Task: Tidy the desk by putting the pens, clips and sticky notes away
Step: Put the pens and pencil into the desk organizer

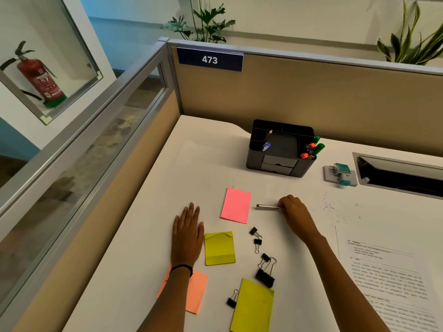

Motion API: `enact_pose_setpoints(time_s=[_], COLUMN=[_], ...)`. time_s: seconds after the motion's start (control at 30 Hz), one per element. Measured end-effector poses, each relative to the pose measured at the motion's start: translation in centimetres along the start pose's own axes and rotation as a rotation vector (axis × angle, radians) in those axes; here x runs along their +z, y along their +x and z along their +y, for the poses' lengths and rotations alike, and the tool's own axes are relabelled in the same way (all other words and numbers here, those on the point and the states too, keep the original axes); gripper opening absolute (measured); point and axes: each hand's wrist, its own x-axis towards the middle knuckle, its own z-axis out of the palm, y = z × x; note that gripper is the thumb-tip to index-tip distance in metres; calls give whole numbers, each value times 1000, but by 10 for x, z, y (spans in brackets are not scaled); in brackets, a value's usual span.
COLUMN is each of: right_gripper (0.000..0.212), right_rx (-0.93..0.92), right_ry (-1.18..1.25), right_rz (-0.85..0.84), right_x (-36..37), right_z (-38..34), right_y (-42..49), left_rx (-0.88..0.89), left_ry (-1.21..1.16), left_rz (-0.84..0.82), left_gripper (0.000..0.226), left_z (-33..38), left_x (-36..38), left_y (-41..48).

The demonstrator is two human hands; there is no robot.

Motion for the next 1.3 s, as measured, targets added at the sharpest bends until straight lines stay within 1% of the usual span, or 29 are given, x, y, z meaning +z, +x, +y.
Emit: enact_pose_setpoints(time_s=[0.07, 0.17, 0.3, 0.37, 0.4, 0.47, 0.53, 0.6, 0.63, 0.73, 0.83, 1.0, 1.17, 1.23, 1.3], right_gripper=[9, 11, 12, 12, 12, 15, 17, 17, 17, 19, 21, 23, 27, 26, 26], right_rx=[47, 50, -52, -74, -69, -40, -2, 8, 5, 10, 34, 75, 65, 60, 50], right_ry=[162, 350, 368, 326, 304, 265, 226, 172, 133, 26, -20, -79, -94, -70, 10], right_rz=[79, 309, 529, 592, 596, 549, 468, 408, 386, 316, 255, 187, 177, 228, 280], right_x=[-11, -36, -70, -79, -81, -81, -78, -74, -72, -69, -67, -63, -65, -66, -64], right_z=[-10, -33, -61, -70, -73, -76, -76, -77, -77, -79, -80, -77, -72, -70, -69], right_y=[9, 32, 66, 84, 92, 109, 121, 129, 132, 138, 141, 140, 132, 121, 104], left_rx=[5, 4, 9, 2, -1, -1, -4, 9, 12, 3, 5, 19, 29, 33, 36], left_ry=[0, 6, 1, -6, -8, -13, 0, 9, 7, -2, -4, 12, 31, 25, 13], left_rz=[1, 0, 10, 7, 8, 16, 7, 7, 9, 13, 21, 23, 6, 7, 11], left_gripper=[78, 79, 76, 63, 53, 48, 53, 66, 67, 57, 49, 60, 64, 65, 67], left_z=[0, 0, -1, -2, -4, -5, -5, -3, -3, -4, -6, -5, -6, -7, -7], left_x=[0, 0, 1, 3, 5, 7, 5, 3, 2, 5, 8, 6, 6, 6, 5], left_y=[0, 0, 0, 0, 1, 1, 1, 1, 1, 1, 1, 1, 1, 1, 1])
